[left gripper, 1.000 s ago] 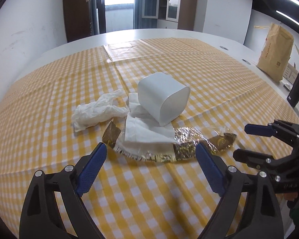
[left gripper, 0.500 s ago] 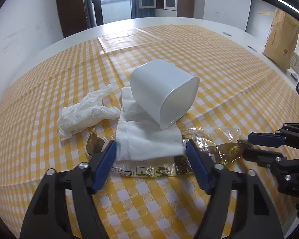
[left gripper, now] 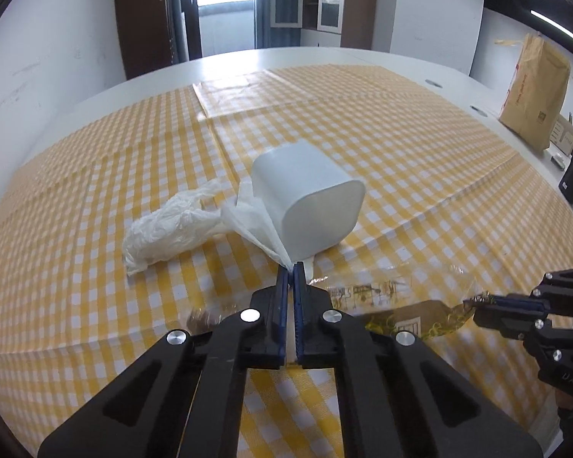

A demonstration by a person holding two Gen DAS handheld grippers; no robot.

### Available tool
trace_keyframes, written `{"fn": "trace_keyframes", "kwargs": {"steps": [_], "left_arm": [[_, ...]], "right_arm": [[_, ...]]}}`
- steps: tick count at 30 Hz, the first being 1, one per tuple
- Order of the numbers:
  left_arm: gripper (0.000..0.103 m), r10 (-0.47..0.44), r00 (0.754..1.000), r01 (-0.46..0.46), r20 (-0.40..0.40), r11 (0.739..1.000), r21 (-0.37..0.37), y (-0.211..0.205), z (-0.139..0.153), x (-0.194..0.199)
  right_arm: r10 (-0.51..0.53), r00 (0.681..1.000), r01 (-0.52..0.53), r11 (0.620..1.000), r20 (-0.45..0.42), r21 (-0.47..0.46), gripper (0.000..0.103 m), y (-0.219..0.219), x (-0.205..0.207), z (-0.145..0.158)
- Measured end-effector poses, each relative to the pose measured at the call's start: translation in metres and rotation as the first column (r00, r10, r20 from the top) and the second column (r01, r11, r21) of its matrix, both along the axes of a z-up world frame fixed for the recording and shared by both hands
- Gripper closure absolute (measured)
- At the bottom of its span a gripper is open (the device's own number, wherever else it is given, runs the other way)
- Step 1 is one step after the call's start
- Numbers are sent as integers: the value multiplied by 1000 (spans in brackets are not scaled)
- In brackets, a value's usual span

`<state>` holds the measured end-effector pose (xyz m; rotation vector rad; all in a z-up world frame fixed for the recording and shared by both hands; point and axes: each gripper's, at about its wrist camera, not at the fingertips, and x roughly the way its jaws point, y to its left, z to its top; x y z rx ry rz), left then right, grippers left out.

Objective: Collect trash
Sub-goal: 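Grasp the white tissue with the left tool while the right tool grasps the gold foil wrapper, then carry the tissue and foil wrapper down over the wastebasket with both tools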

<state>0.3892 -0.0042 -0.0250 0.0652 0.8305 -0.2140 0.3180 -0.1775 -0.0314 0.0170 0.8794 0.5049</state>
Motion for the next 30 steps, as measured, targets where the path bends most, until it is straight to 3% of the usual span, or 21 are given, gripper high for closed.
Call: {"fn": "trace_keyframes", "kwargs": {"steps": [18, 30], "left_arm": [[102, 49, 987, -45, 150, 998, -31, 7, 70, -65], [102, 97, 958, -79, 270, 994, -74, 44, 120, -173]], "right_arm": [[10, 998, -12, 999, 61, 34, 98, -4, -67, 36], [-2, 991, -1, 1000, 134, 21, 98, 7, -123, 55]]}}
